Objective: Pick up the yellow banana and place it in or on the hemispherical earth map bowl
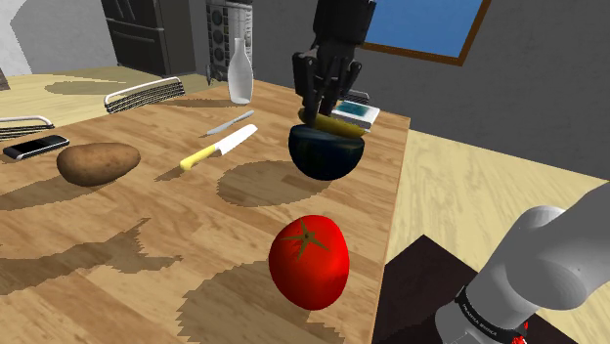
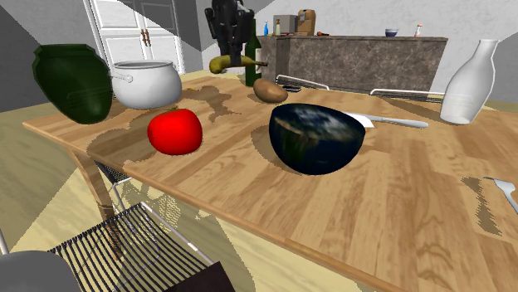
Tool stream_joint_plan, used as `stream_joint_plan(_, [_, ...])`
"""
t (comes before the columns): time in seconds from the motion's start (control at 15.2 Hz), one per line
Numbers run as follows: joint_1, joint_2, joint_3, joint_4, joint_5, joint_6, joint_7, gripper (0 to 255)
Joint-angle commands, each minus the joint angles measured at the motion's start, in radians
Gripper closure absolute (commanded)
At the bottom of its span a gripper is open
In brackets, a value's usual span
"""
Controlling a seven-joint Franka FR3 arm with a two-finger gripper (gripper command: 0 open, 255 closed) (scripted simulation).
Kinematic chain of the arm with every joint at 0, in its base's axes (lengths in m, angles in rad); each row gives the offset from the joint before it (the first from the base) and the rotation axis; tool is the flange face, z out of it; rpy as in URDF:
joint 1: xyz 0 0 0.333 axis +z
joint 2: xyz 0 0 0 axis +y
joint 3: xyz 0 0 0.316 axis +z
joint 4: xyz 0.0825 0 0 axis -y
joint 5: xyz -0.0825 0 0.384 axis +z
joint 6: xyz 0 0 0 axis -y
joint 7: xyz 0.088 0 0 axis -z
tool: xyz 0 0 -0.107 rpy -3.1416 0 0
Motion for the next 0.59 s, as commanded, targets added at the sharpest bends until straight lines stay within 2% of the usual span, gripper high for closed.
stream_joint_plan(0.0, [-0.002, 0.011, 0.001, 0.038, -0.005, -0.027, 0.005, 255])
stream_joint_plan(0.53, [-0.068, 0.131, -0.090, 0.149, -0.061, -0.045, -0.144, 255])
